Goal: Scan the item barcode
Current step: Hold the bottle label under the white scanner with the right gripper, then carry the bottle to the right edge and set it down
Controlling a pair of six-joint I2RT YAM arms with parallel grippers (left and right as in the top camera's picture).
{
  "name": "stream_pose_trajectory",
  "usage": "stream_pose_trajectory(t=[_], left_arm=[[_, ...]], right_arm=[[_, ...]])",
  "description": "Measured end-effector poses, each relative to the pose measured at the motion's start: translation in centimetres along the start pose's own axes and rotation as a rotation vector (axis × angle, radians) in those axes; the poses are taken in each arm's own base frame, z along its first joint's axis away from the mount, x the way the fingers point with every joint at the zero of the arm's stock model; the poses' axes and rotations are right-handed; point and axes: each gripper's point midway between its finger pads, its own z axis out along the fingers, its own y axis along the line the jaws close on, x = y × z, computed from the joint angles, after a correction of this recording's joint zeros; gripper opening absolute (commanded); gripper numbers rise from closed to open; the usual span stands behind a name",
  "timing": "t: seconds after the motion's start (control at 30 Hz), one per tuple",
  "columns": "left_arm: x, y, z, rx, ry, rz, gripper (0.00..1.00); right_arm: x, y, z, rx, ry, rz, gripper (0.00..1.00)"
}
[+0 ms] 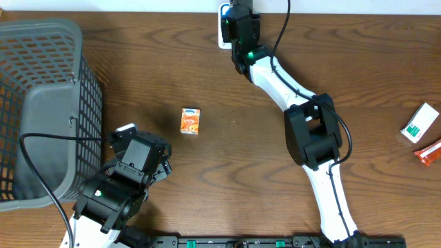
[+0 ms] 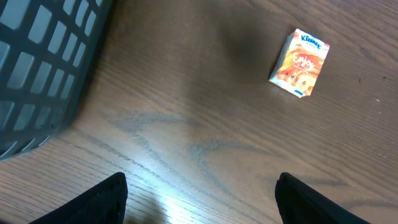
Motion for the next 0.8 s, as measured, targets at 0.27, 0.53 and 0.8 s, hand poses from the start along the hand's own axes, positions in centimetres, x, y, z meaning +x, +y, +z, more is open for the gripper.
stream_pose_trajectory(t=[0.27, 0.53, 0.8], left_arm=[[0.0, 0.0, 0.0, 0.0, 0.0, 0.0, 0.77], [0.0, 0.0, 0.0, 0.0, 0.001, 0.0, 0.77], [0.0, 0.0, 0.0, 0.0, 0.0, 0.0, 0.77]], right_arm=[[3.3, -0.2, -1.1, 0.039, 0.146, -0.112, 0.48], [2.2, -1.2, -10.1, 0.027, 0.399, -0.235, 0.48], [-1.0, -10.8, -20.8, 0.175, 0.628, -0.15, 0.5]])
